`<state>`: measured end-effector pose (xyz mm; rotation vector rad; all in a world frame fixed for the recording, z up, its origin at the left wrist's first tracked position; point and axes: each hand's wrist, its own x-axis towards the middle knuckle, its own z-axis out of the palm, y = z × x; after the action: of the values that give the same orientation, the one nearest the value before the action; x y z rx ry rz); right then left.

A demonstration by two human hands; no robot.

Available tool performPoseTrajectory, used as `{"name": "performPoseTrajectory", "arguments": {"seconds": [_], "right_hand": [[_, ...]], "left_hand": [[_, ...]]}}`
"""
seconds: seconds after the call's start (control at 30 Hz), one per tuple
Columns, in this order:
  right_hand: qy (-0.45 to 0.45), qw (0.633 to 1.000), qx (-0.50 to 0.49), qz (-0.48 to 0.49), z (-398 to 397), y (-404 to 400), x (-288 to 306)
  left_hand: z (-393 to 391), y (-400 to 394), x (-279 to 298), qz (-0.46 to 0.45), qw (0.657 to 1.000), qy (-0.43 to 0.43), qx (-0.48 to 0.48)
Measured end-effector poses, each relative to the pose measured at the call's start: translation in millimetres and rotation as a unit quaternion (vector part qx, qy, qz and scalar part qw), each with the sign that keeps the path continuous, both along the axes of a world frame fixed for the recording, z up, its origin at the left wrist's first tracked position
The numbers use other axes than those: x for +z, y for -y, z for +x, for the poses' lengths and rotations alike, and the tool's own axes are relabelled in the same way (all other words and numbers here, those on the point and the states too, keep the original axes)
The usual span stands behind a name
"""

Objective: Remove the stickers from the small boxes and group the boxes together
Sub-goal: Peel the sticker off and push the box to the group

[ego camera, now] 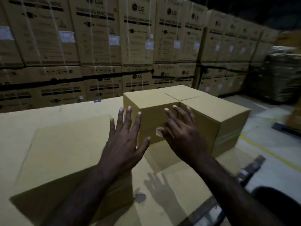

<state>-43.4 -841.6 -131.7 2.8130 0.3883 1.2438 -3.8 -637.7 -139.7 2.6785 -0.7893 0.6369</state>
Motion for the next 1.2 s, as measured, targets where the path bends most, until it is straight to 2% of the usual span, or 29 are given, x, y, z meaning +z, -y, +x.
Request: {"name": "performPoseTrajectory", "arguments": {"seconds": [0.27, 0.63, 0.77, 0.9, 1.03, 1.2], "right_hand": [[0.077, 0.986, -0.151, -0.007, -58.2, 107.4, 4.5], [0.097, 0.957, -0.273, -0.011, -146.5, 297.1, -26.9], [0.059, 0.951, -0.304, 0.01, -173.1, 369.5, -52.2], [-0.023, 0.938, -0.344, 0.043, -194.1, 425.1, -88.4], [-0.103, 0.92, -0.37, 0.072, -213.0, 458.7, -131.7], [-0.146, 0.906, -0.389, 0.086, -223.3, 478.9, -171.1]], "left_hand": [[-13.1, 116.5, 4.7, 0.016, 0.995, -0.01, -0.1], [-69.9, 333.4, -14.0, 0.021, 0.97, -0.012, -0.241], [-93.5, 415.4, -39.8, 0.021, 0.963, -0.031, -0.267], [-113.8, 476.2, -72.1, 0.042, 0.955, -0.055, -0.289], [-130.2, 517.7, -104.0, 0.072, 0.944, -0.087, -0.309], [-138.2, 551.2, -140.5, 0.1, 0.935, -0.097, -0.326]]}}
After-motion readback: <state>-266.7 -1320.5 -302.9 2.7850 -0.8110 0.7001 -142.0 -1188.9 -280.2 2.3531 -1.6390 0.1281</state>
